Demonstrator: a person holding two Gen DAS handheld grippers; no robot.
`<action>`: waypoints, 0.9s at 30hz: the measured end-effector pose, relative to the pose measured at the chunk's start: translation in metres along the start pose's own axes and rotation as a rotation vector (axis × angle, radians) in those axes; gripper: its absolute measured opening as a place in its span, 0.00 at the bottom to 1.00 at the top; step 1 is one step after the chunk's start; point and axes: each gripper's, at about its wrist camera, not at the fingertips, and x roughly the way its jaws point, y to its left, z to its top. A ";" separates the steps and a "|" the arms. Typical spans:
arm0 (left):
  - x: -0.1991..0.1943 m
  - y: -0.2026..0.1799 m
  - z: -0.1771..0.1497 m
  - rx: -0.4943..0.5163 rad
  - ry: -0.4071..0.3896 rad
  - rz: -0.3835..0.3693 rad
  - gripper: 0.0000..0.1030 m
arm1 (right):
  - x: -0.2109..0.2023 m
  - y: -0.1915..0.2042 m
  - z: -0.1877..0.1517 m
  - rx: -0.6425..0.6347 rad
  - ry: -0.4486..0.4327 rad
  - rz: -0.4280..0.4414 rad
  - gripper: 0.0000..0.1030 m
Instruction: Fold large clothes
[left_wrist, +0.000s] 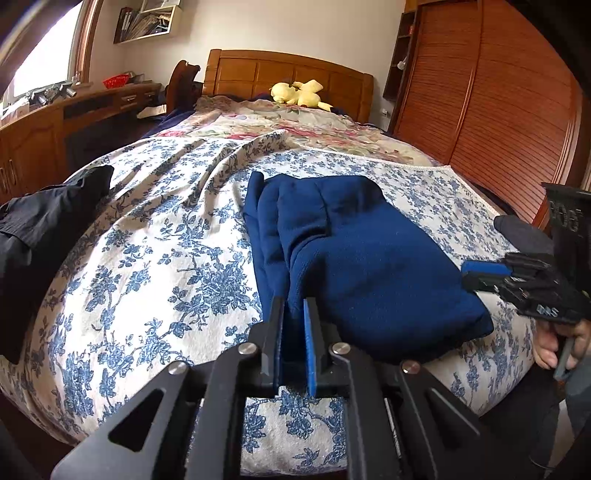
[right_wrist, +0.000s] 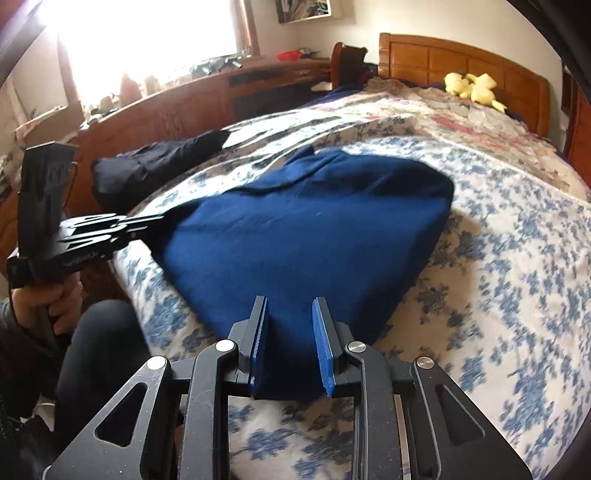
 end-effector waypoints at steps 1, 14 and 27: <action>-0.001 0.002 0.001 -0.008 0.004 0.000 0.12 | 0.000 -0.005 0.002 -0.002 -0.006 -0.012 0.24; -0.021 0.015 -0.006 -0.012 -0.005 0.134 0.40 | 0.079 -0.117 0.061 0.016 0.034 -0.121 0.53; -0.016 0.034 -0.013 -0.020 0.020 0.132 0.43 | 0.164 -0.199 0.108 0.148 0.141 -0.169 0.64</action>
